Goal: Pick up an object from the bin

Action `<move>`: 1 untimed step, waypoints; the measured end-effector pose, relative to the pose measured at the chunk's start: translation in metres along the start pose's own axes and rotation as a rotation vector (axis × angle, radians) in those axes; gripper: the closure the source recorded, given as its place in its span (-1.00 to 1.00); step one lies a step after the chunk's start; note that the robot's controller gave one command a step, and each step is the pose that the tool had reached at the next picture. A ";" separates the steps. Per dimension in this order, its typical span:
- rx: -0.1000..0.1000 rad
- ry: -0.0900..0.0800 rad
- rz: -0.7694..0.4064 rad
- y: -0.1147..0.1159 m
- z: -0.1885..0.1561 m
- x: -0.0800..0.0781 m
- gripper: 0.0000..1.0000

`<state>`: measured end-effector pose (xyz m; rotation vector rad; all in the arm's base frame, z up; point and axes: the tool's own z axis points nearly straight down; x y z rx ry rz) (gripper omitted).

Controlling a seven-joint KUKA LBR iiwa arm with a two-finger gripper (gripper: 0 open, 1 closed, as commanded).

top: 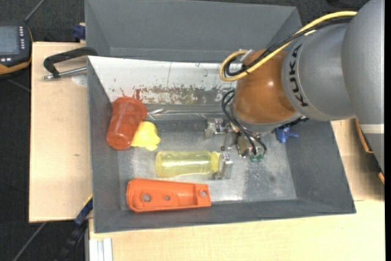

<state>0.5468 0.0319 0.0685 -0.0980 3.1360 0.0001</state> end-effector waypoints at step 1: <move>-0.004 -0.001 -0.030 0.017 -0.002 0.018 1.00</move>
Offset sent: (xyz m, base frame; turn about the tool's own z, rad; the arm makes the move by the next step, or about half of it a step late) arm 0.0000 0.0000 0.0000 0.0000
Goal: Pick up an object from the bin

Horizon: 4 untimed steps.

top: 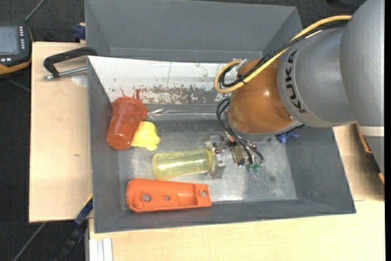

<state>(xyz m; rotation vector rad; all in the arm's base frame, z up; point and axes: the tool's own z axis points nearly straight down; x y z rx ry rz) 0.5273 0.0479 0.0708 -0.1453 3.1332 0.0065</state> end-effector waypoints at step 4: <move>-0.001 -0.003 -0.040 -0.003 -0.152 0.011 1.00</move>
Offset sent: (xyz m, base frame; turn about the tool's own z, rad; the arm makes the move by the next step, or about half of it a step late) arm -0.0189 -0.0066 0.0949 -0.0341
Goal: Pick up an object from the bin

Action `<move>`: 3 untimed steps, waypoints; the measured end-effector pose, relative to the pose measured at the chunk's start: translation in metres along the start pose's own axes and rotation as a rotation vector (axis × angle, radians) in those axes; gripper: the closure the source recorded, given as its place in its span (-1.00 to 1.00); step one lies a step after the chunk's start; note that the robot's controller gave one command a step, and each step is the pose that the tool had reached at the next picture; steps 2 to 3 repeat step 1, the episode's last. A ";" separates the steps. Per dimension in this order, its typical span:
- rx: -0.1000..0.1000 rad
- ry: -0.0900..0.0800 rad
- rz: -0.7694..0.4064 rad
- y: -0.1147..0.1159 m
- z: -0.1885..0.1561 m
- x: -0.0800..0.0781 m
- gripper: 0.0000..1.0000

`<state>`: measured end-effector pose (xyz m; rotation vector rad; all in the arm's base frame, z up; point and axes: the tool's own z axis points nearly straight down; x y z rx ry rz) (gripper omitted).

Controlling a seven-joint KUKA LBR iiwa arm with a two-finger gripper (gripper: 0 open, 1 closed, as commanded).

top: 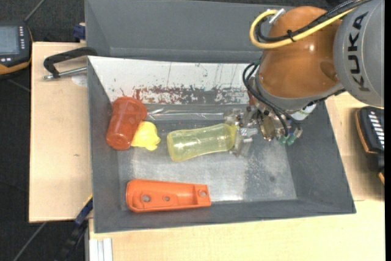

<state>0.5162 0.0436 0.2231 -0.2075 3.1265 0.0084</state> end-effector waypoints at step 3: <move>0.000 -0.019 -0.015 0.022 -0.200 -0.007 1.00</move>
Offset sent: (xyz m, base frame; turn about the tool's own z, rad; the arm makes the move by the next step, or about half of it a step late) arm 0.0000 0.0000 0.0000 0.0000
